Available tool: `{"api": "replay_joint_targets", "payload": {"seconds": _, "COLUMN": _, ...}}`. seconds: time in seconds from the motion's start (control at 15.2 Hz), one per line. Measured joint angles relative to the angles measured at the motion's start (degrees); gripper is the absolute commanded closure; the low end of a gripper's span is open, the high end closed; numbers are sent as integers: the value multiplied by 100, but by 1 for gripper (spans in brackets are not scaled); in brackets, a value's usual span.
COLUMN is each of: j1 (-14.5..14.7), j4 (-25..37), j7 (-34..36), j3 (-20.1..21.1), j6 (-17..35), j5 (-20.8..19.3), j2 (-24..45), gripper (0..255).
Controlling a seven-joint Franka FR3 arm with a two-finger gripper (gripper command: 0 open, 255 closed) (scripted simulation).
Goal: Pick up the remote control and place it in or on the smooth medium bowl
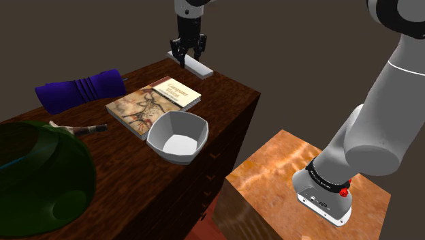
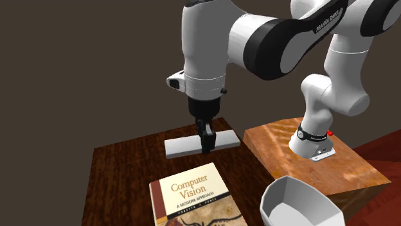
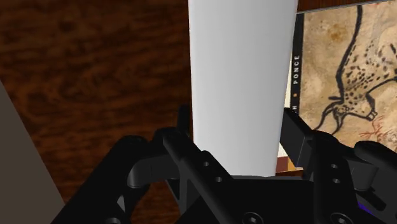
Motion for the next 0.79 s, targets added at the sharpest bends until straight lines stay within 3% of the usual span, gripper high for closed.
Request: {"api": "replay_joint_targets", "payload": {"seconds": 0.79, "j1": 727, "j4": -1446, "j7": 1358, "j3": 665, "j6": 310, "j5": 161, "j2": -1127, "gripper": 255}}
